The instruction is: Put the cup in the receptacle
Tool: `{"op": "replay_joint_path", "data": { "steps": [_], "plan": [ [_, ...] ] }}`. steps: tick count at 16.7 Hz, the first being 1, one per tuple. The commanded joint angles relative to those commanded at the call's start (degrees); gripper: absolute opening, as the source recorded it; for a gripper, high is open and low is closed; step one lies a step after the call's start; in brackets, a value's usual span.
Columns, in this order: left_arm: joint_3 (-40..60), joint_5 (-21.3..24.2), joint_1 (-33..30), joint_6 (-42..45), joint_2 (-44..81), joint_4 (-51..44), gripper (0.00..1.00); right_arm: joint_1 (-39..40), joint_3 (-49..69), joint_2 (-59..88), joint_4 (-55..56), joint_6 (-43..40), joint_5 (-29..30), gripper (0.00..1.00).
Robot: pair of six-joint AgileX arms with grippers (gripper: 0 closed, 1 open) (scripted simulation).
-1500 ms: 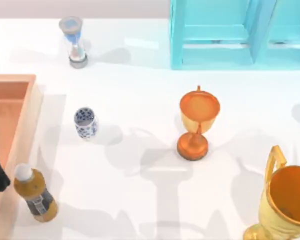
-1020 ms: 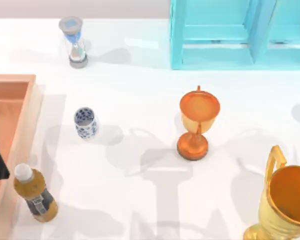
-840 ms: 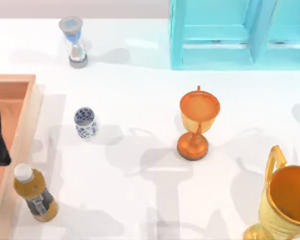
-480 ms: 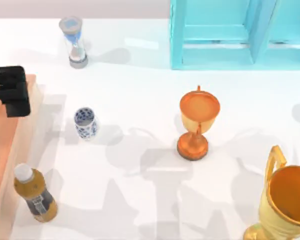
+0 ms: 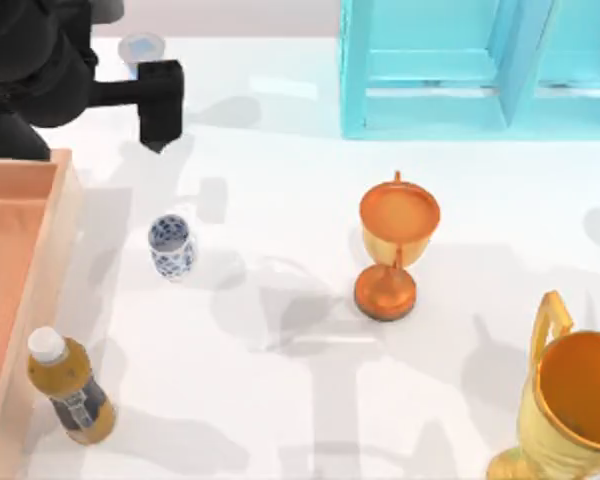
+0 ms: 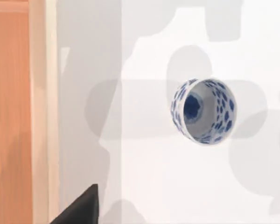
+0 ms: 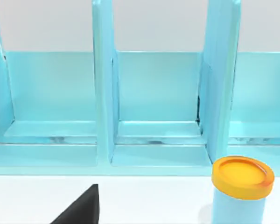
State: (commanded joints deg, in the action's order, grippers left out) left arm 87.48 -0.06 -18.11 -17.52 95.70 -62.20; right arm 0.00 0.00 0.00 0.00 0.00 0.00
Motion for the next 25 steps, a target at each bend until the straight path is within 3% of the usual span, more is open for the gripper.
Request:
{"op": "replay_joint_path", "data": {
  "steps": [5,10,18,25],
  "plan": [
    [17.78,0.16,-4.01,-3.25,19.26,-12.46,1.0,0.0,0.0,0.0,0.0,0.0,0.0,1.0],
    [25.07,0.23,-5.65,-4.6,27.17,-17.53,1.0,0.0,0.0,0.0,0.0,0.0,0.0,1.0],
    [22.96,0.23,-5.49,-4.41,27.48,-15.32,1.0,0.0,0.0,0.0,0.0,0.0,0.0,1.0],
    [9.32,0.25,-5.5,-4.42,29.75,0.96,1.0,0.0,0.0,0.0,0.0,0.0,0.0,1.0]
  ]
}}
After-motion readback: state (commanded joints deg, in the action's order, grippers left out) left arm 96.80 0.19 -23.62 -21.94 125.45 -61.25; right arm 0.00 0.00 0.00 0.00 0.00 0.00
